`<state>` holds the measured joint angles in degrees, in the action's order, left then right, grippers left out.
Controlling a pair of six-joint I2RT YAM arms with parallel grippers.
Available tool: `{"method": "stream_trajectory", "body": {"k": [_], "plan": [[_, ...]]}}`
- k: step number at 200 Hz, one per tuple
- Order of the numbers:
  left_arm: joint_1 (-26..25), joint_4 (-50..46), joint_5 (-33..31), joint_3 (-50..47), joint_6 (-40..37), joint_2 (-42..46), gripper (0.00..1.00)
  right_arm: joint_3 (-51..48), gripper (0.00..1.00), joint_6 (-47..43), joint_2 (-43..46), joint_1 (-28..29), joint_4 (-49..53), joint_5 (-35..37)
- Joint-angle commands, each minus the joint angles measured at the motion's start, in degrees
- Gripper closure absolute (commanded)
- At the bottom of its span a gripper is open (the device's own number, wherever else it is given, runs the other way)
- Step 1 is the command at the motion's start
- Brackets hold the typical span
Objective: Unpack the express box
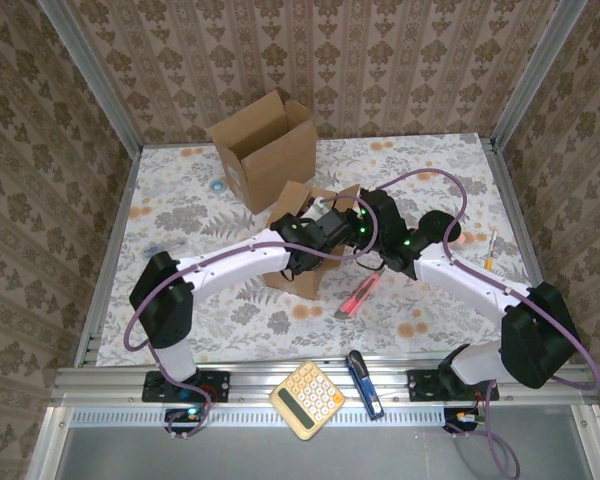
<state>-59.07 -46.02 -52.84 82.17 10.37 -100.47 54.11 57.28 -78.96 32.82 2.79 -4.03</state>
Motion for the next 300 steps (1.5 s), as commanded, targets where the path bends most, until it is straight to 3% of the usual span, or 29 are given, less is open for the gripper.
{"method": "stream_trajectory", "body": {"k": [1, 52, 129, 234, 300], "plan": [[0.9, -5.2, -3.0, 1.8, -0.6, 0.3, 1.00, -1.3, 1.00, -1.9, 1.5, -0.4, 4.1, 3.7], [2.1, -5.5, 2.2, 0.6, 0.1, 4.8, 1.00, -1.7, 1.00, -2.7, 1.8, -0.8, 6.4, 5.8], [8.5, 0.3, 19.2, -8.1, 0.5, 19.0, 1.00, -4.3, 1.00, -3.3, 2.8, -2.7, 8.4, 8.0], [15.0, 2.9, 29.4, -14.8, 2.2, 28.4, 1.00, -6.0, 1.00, -3.7, 2.4, -3.9, 9.7, 9.3], [16.0, 5.3, 34.4, -16.6, 3.1, 30.4, 1.00, -5.8, 1.00, -3.6, 1.8, -4.0, 9.5, 8.8]]}}
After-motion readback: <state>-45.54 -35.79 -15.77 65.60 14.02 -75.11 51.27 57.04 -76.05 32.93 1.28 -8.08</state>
